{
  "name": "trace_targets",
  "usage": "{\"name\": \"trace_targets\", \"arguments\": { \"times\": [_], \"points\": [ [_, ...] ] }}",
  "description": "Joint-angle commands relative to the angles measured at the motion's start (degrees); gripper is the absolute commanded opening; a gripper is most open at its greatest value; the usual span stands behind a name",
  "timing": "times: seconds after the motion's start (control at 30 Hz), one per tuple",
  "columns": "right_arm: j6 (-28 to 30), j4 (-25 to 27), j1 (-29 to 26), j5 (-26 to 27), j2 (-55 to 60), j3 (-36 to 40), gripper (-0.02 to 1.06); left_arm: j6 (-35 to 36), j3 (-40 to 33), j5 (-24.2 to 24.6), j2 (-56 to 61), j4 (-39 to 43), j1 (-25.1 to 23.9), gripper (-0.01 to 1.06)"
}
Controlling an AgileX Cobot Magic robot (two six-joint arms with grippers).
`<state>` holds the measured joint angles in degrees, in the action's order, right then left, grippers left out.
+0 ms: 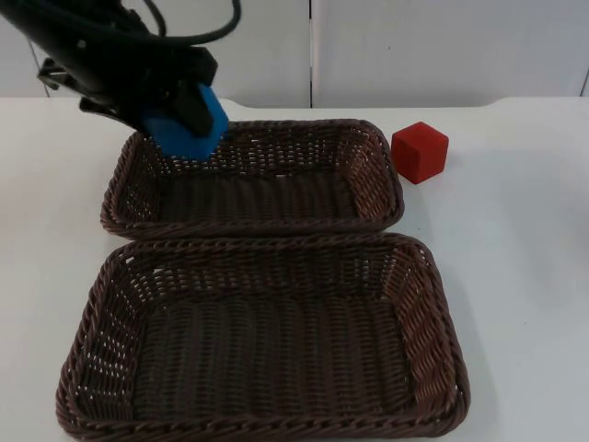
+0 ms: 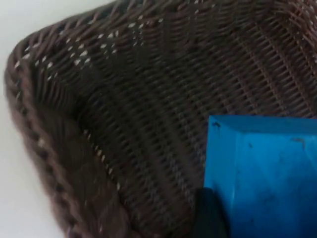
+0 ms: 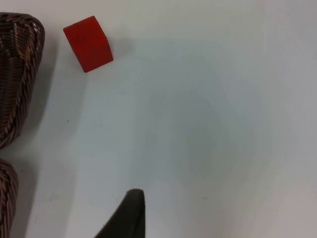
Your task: Pick up one cube with the left hand and place it into the upper basket. Pick up one cube with the right hand and place it into the lower basket.
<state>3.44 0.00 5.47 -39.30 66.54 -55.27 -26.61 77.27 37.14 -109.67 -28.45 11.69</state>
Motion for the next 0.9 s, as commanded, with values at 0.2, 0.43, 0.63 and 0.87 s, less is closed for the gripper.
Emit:
{"name": "trace_targets", "arguments": {
  "times": [0.2, 0.43, 0.63, 0.87],
  "points": [
    [-1.0, 0.37, -0.14, 0.59, -0.16, -0.17, 1.05, 2.4, 7.6, -3.07, -8.48, 3.51, 3.11, 0.0],
    [-1.01, 0.0, -0.14, 1.42, -0.16, -0.17, 1.05, 3.33, 8.63, -4.68, -13.09, 4.81, 3.21, 0.0],
    [-1.01, 0.0, -0.14, 1.58, -0.16, -0.17, 1.05, 3.33, 8.73, -8.74, -15.49, 5.16, 3.76, 0.0],
    [-1.01, 0.0, -0.14, 1.69, -0.16, -0.17, 1.05, 3.33, 8.73, -9.02, -17.22, 4.65, 3.76, 0.0]
  ]
}}
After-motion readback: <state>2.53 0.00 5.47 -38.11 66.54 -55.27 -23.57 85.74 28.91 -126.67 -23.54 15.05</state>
